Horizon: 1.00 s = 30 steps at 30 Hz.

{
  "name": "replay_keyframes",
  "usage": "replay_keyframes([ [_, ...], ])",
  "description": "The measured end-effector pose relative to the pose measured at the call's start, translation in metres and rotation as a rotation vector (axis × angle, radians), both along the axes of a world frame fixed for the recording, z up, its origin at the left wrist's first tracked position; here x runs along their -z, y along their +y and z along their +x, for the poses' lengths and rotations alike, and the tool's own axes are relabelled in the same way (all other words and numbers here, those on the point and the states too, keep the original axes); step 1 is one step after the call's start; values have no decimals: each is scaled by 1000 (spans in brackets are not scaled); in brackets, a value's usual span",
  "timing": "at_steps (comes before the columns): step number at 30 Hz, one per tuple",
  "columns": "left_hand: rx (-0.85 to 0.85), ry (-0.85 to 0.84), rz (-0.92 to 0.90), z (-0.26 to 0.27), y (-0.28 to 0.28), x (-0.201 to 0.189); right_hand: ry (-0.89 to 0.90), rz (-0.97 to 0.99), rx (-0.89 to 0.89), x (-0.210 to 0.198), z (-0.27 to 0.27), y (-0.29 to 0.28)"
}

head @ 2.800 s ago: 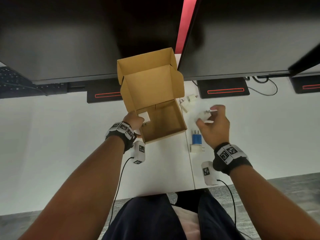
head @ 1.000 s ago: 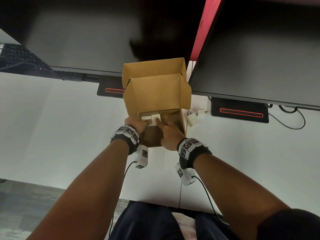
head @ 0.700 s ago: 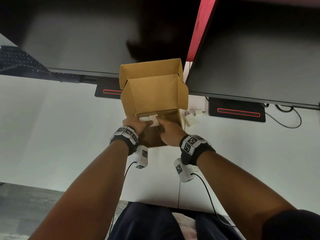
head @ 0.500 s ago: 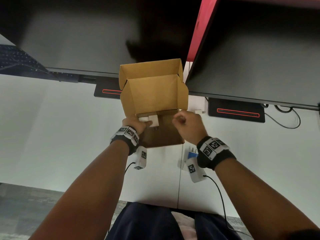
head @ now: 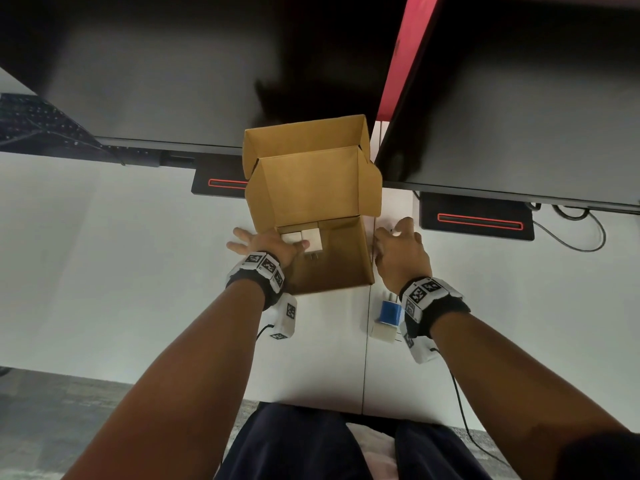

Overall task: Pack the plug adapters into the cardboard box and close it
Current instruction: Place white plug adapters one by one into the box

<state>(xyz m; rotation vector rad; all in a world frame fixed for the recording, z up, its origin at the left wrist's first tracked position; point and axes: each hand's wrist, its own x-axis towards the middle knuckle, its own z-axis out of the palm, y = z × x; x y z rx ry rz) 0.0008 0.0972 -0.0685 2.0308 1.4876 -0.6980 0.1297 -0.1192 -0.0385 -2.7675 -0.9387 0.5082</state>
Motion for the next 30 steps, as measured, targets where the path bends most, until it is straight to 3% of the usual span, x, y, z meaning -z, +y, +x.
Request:
replay_keyframes([
  [6, 64, 77, 15, 1, -2, -8, 126, 445, 351, -34, -14, -15],
  [9, 69, 71, 12, 1, -2, -7, 222, 581, 289, -51, -36, -11],
  [12, 68, 71, 0, 2, 0, -3, 179, 469, 63, -52, -45, 10],
  [15, 51, 53, 1, 2, 0, -4, 24, 166, -126, -47, -47, 38],
  [20, 49, 40, -8, 1, -3, -11, -11, -166, -213, -33, -51, 68],
  [23, 47, 22, -14, 0, -6, -15, 31, -184, -186, -22, -51, 71],
  [30, 81, 13, -11, 0, -3, -11, 159, 5, -177, -3, -49, 61],
])
